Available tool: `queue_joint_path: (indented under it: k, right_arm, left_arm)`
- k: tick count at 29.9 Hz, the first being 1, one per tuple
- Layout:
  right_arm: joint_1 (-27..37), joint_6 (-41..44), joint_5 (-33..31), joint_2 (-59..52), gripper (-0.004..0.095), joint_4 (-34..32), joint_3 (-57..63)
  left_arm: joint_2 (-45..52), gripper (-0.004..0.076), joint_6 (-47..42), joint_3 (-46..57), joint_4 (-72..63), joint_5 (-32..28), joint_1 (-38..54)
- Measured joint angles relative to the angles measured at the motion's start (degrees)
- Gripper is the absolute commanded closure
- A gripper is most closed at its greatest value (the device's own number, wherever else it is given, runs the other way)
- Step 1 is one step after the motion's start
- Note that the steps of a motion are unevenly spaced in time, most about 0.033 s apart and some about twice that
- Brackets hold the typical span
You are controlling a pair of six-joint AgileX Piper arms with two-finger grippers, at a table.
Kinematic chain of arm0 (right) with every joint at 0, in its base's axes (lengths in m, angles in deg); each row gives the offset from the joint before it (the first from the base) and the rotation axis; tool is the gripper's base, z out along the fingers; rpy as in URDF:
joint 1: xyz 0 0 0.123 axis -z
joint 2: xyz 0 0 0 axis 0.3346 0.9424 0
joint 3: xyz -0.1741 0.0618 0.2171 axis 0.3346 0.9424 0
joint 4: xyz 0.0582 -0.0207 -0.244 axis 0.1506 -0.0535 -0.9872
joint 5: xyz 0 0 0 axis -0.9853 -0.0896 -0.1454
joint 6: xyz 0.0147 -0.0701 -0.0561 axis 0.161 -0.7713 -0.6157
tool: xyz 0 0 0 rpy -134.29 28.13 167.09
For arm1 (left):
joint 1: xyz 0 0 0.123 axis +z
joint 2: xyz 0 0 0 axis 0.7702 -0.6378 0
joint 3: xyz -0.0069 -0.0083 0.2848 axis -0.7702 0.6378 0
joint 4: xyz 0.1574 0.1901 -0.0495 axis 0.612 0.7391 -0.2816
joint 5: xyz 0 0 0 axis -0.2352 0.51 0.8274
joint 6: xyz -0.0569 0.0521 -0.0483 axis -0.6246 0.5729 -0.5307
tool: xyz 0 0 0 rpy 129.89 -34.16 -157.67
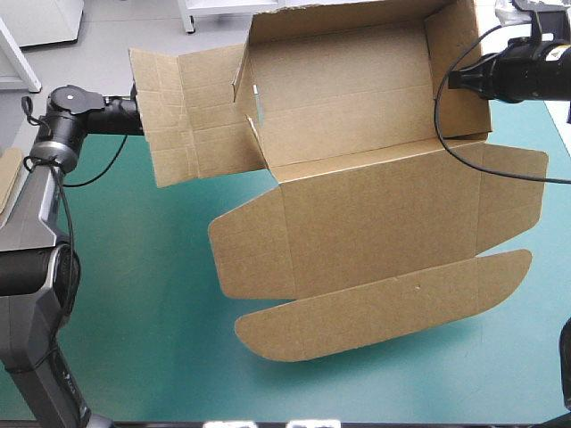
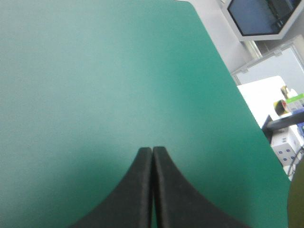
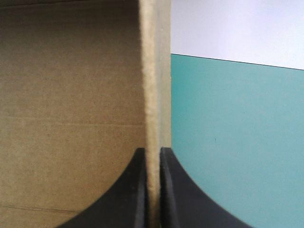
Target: Fold the box
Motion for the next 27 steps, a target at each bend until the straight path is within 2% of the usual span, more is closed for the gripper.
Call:
queue_joint_path:
  k: [9, 27]
  right_arm:
    - [0.0, -0.6, 0.0, 0.4, 0.0924, 0.3, 0.0]
    - [0.0, -0.6, 0.0, 4.1, 0.0924, -1.6, 0.0]
  left_arm:
    - [1.2, 0.0732, 1.3, 0.0, -5.7, 0.0, -7.4]
    - [6.4, 0.0732, -0.1, 0.0, -6.5, 0.2, -8.1]
